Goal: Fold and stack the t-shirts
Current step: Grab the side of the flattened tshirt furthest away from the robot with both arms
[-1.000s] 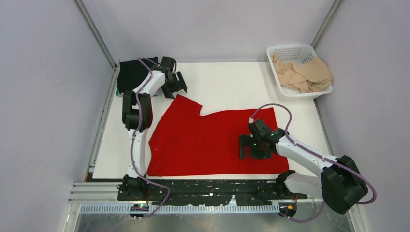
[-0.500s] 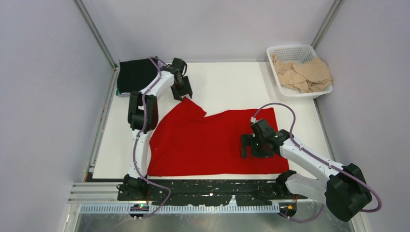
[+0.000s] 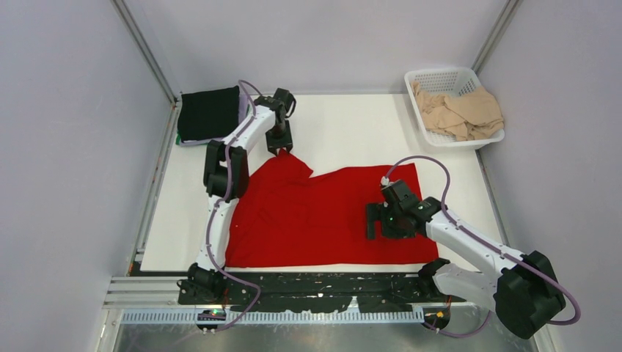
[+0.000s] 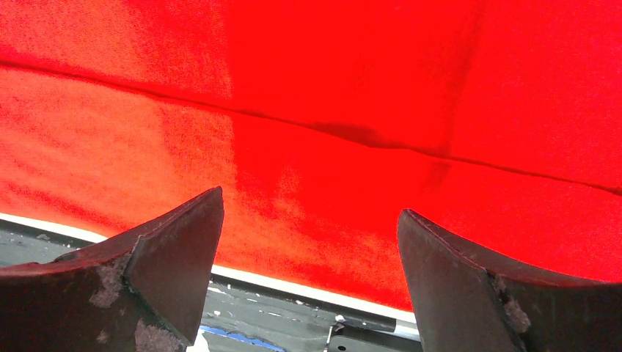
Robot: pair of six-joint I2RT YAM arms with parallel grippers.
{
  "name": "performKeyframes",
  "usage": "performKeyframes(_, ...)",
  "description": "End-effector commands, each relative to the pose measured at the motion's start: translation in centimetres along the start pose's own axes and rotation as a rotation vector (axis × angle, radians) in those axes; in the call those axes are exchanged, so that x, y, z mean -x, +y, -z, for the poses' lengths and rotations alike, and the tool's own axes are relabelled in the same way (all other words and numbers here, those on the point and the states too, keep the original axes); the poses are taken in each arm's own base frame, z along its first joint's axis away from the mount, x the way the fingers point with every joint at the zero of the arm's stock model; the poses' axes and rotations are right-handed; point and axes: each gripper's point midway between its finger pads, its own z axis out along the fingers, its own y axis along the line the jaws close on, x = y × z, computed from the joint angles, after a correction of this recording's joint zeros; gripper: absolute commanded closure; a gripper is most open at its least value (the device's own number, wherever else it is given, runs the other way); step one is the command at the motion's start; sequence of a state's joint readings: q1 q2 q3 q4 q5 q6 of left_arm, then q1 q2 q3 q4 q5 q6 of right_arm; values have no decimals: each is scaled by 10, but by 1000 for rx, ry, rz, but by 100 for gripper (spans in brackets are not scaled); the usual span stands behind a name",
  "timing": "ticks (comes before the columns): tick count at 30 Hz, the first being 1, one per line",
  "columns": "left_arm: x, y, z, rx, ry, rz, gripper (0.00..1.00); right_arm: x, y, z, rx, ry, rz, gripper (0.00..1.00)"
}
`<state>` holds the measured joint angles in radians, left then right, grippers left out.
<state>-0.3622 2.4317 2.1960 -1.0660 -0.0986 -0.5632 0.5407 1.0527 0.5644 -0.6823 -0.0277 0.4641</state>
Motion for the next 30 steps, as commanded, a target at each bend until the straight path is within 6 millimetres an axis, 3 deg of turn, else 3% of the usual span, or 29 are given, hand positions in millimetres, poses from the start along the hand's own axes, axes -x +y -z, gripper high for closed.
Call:
performKeyframes(1, 1, 7, 6, 23, -4, -23, 61, 8, 1, 5, 10, -41, 14, 5)
performKeyframes(6, 4, 5, 6, 4, -14, -52, 74, 10, 2, 8, 21, -63, 12, 4)
performKeyframes(11, 7, 2, 5, -21, -31, -97, 100, 11, 3, 10, 29, -75, 8, 5)
performKeyframes(19, 11, 8, 11, -21, -121, -174, 100, 19, -3, 13, -7, -117, -9, 5)
performKeyframes(22, 14, 11, 18, -27, -189, -204, 100, 35, -11, 17, -70, -175, -40, 5)
performKeyframes(30, 28, 10, 50, -66, -321, -266, 100, 88, -9, 32, -125, -308, -112, 5)
